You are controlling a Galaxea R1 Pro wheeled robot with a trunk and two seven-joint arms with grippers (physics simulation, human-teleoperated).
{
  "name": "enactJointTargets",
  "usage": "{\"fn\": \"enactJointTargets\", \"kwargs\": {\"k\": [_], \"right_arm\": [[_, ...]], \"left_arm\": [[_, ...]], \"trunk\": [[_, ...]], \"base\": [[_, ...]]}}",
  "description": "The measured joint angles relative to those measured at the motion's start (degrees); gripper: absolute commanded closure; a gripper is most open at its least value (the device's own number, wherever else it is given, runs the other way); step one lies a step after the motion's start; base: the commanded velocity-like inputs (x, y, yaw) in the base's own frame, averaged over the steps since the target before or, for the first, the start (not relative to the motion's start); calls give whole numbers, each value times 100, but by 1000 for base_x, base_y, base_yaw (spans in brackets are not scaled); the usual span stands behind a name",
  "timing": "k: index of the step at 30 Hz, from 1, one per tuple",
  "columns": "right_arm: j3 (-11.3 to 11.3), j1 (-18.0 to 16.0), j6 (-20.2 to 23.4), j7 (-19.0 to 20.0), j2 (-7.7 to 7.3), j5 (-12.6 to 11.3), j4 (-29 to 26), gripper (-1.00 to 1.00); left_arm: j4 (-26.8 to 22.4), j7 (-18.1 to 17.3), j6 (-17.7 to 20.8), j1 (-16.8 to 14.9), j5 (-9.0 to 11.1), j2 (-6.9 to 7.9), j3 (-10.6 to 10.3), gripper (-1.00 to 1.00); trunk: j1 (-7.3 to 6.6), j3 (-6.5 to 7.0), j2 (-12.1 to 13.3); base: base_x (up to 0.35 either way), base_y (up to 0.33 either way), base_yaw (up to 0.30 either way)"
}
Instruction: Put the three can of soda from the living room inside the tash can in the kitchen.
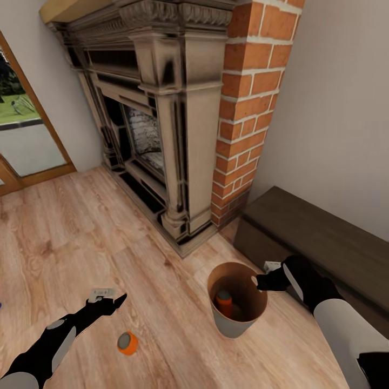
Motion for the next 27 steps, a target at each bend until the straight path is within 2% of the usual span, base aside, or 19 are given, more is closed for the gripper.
{"fn": "enactJointTargets", "kwargs": {"k": [7, 10, 15, 22, 25, 27], "right_arm": [[-1, -1, 5, -9, 81, -21, 3, 100], [2, 0, -13, -20, 88, 80, 5, 100], [-6, -1, 3, -12, 91, -9, 4, 100], [-8, -1, 0, -13, 91, 12, 5, 100], [-16, -3, 15, -15, 88, -50, 3, 100], [-7, -3, 6, -20, 90, 24, 5, 100]], "left_arm": [[6, -9, -1, 3, 1, 0, -2, -100], [6, -10, 6, 2, -10, 0, -6, -100], [1, -6, 1, 2, -18, 0, -16, -100], [-8, -1, 0, 3, -17, 0, -17, -100], [-5, 2, -36, 3, -12, 0, -17, -100], [-4, 4, -53, 3, -10, -4, -17, -100]], "trunk": [[0, 11, 0], [0, 24, 0], [0, 47, 0], [0, 81, 0], [0, 95, 0], [0, 104, 0]], "base": [[106, 118, -78], [10, 259, -183], [3, 299, -210], [0, 288, -221], [0, 79, -222], [0, -35, -182]]}}
